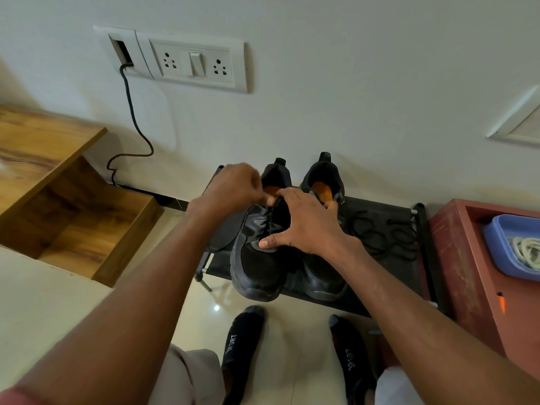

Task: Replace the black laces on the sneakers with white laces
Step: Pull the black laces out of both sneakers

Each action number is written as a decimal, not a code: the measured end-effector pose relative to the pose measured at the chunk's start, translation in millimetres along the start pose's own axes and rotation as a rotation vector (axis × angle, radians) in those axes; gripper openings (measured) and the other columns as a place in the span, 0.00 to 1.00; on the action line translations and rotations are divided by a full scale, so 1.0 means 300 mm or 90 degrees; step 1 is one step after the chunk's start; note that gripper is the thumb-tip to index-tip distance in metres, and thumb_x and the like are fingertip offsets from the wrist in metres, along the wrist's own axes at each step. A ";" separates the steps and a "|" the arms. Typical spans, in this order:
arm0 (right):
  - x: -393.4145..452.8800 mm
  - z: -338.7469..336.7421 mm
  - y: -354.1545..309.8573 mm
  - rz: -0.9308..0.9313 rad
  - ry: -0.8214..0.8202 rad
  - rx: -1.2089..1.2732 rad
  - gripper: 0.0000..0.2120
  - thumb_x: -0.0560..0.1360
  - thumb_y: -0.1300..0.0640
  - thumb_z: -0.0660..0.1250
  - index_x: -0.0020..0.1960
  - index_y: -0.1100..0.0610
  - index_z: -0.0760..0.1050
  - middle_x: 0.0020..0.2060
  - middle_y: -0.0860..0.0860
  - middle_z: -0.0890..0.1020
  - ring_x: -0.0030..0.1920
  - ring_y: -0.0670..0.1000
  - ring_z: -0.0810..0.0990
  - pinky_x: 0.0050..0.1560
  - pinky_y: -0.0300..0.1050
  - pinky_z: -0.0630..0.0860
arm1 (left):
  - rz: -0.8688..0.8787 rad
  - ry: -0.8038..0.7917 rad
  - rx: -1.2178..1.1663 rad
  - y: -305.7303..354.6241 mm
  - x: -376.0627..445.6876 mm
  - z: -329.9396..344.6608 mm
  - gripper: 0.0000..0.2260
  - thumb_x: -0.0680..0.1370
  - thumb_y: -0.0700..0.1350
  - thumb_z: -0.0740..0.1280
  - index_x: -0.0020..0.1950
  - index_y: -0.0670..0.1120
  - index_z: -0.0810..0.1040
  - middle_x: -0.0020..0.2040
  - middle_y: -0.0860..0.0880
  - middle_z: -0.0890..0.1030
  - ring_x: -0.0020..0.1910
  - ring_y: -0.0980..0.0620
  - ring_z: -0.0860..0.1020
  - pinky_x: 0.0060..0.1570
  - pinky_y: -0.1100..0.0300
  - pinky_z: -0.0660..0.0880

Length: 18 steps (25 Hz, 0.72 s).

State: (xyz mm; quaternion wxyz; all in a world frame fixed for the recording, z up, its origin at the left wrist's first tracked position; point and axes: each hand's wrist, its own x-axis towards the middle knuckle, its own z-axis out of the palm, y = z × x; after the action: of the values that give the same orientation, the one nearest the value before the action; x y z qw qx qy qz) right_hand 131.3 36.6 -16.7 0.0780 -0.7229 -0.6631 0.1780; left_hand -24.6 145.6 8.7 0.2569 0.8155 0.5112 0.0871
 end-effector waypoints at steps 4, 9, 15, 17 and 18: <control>-0.002 0.002 -0.003 0.002 0.000 -0.007 0.57 0.63 0.23 0.74 0.83 0.46 0.56 0.81 0.45 0.63 0.80 0.53 0.63 0.75 0.72 0.55 | -0.039 0.009 0.044 0.009 0.002 -0.008 0.17 0.70 0.57 0.80 0.34 0.48 0.77 0.31 0.54 0.77 0.38 0.51 0.77 0.44 0.54 0.68; 0.000 -0.004 0.002 -0.005 -0.007 -0.002 0.57 0.63 0.23 0.73 0.82 0.47 0.56 0.82 0.46 0.62 0.81 0.53 0.62 0.76 0.74 0.53 | 0.094 0.212 -0.786 0.103 -0.033 -0.117 0.13 0.84 0.46 0.68 0.43 0.44 0.71 0.40 0.48 0.84 0.43 0.48 0.85 0.48 0.51 0.77; -0.003 0.000 -0.002 0.003 -0.003 0.016 0.55 0.63 0.24 0.74 0.82 0.45 0.57 0.80 0.44 0.63 0.80 0.52 0.63 0.76 0.73 0.52 | 0.050 0.061 -0.018 -0.001 -0.020 -0.029 0.15 0.70 0.61 0.79 0.42 0.51 0.83 0.34 0.54 0.80 0.34 0.56 0.78 0.33 0.61 0.70; 0.002 0.002 -0.005 0.009 -0.004 0.012 0.56 0.63 0.24 0.74 0.82 0.45 0.57 0.80 0.44 0.64 0.80 0.52 0.64 0.76 0.73 0.53 | 0.046 0.002 0.076 -0.016 0.000 0.015 0.14 0.69 0.58 0.81 0.39 0.50 0.83 0.36 0.54 0.82 0.40 0.51 0.81 0.38 0.57 0.73; 0.003 0.003 -0.006 0.011 -0.004 0.013 0.56 0.62 0.24 0.74 0.82 0.45 0.57 0.80 0.45 0.64 0.80 0.52 0.64 0.76 0.73 0.53 | 0.044 0.015 0.066 -0.016 0.007 0.016 0.13 0.70 0.57 0.81 0.39 0.50 0.82 0.35 0.54 0.82 0.40 0.51 0.81 0.38 0.57 0.73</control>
State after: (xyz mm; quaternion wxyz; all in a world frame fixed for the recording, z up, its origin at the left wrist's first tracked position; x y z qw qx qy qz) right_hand 129.3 37.5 -17.0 0.0815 -0.7272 -0.6553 0.1876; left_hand -25.5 147.5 1.9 0.2053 0.8437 0.4897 0.0790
